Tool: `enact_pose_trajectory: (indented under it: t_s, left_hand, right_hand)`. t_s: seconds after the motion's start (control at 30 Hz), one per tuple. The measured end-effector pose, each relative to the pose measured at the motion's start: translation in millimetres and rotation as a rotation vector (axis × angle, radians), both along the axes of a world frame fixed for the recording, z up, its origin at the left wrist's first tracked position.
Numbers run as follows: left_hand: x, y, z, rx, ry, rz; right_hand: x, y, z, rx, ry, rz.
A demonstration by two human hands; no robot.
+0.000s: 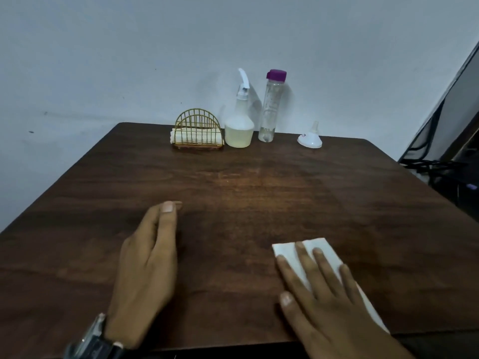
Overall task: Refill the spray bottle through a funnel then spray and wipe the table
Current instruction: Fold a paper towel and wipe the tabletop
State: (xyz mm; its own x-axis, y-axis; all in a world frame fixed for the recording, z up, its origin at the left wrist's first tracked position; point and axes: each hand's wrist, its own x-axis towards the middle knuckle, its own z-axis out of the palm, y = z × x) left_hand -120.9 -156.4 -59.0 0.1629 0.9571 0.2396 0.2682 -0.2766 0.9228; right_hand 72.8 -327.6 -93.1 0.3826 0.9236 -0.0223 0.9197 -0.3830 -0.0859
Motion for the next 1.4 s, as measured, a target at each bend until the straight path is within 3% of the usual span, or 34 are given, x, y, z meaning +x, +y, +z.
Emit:
enact_pose_trajectory:
  t_s: [0.17,0.37,0.47,0.63,0.87,1.0,1.13,1.23,1.33,1.4]
  left_hand:
    - [-17.1,-2.0,1.7,-0.022,-0.075,0.094]
    - [-39.3,15.7,5.1,-0.05,-0.099,0.161]
    - [-45.8,35.8,8.9,-0.054,-0.093,0.16]
    - [-42.8,88.2,15.5,-0.035,-0.088,0.158]
    - [-31.3,119.1,11.8,-0.049,-0.104,0.148]
    - [-32.2,119.1,9.0,-0.05,-0.112,0.119]
    - [-28.8,114.9,8.8,-0.047,-0.14,0.081]
    - [-19.5,104.7,9.4,-0.048,-0.146,0.038]
    - [-8.3,85.3,9.9,-0.041,-0.137,0.01]
    - [-2.0,68.1,10.3,-0.033,-0.121,0.001]
  right_hand:
    - [-66.8,32.0,-4.2,0.053,-0.063,0.203]
    - [-134.7,96.1,15.4,0.033,0.232,0.537]
    - [-138.4,136.4,26.9,-0.088,0.322,0.597]
    - [-119.8,230.9,30.1,-0.199,0.197,0.531]
    - [-32.7,309.8,36.3,-0.198,0.174,0.25]
    - [60.5,288.2,40.1,-0.202,0.138,0.011]
    - [123.7,213.9,37.5,-0.178,0.125,-0.167]
    - [111.4,148.3,38.9,-0.17,0.094,-0.2]
    - [56.1,104.2,33.4,-0.281,0.002,-0.095]
    - [14.5,99.2,31.3,-0.227,0.089,-0.044]
